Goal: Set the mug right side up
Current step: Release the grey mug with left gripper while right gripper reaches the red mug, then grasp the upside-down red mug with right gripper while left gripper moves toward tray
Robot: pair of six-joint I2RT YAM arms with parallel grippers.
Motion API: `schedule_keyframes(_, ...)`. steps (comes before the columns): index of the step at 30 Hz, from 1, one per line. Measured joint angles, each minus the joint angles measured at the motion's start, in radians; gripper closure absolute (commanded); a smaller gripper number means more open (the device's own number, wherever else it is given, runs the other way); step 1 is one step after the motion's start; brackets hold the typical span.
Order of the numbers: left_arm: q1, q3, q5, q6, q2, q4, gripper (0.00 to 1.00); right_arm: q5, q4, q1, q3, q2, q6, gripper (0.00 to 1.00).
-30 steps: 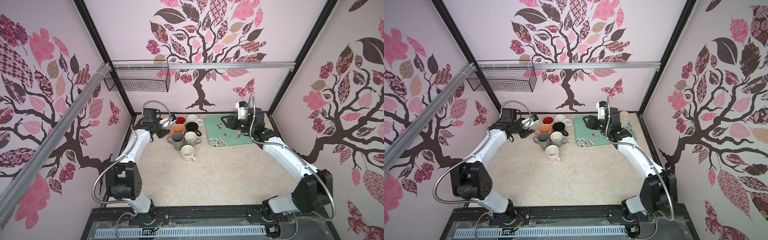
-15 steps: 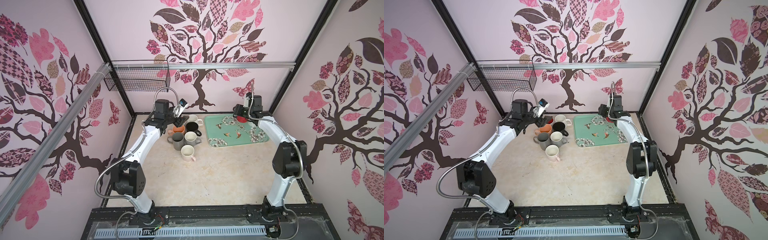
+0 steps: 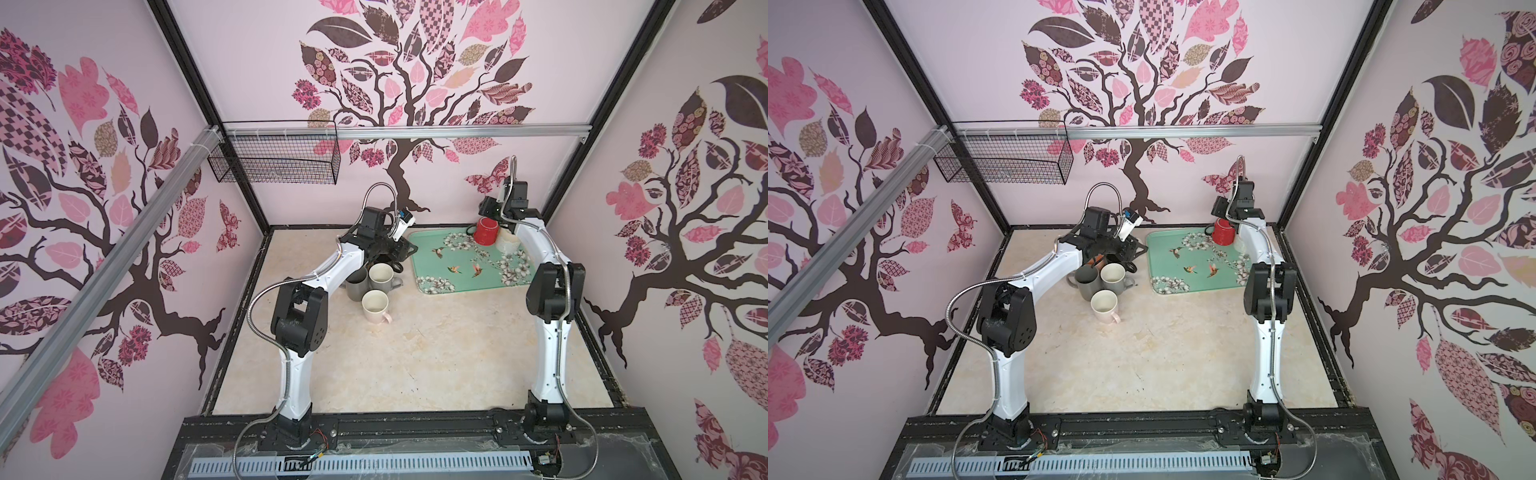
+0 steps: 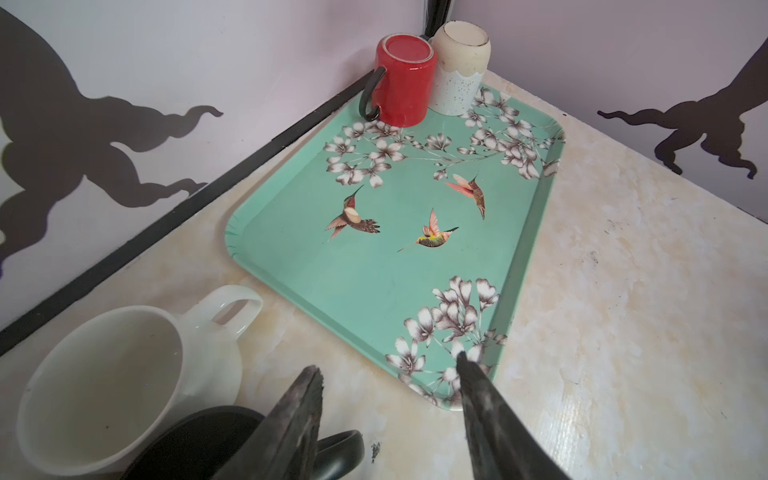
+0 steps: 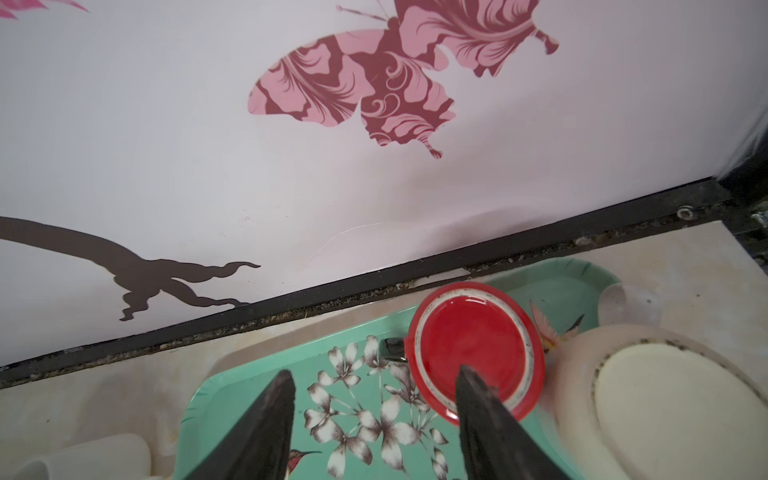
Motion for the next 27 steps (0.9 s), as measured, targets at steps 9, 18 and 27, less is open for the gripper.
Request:
schedule_keyframes(9,-0.001,0.0,0.066,-0.019,0.009,0.014,0.46,-0.005,0.006,-0.027,0.203,0.229,-0.009,0.36)
schedule_keyframes(18,-0.003,0.0,0.105,-0.024,0.009,0.022,0.46,-0.019,0.016,-0.066,0.279,0.288,0.001,0.35)
schedule_keyframes(27,-0.003,0.0,0.111,-0.028,0.009,0.022,0.47,-0.084,0.037,-0.067,0.278,0.301,0.002,0.4)
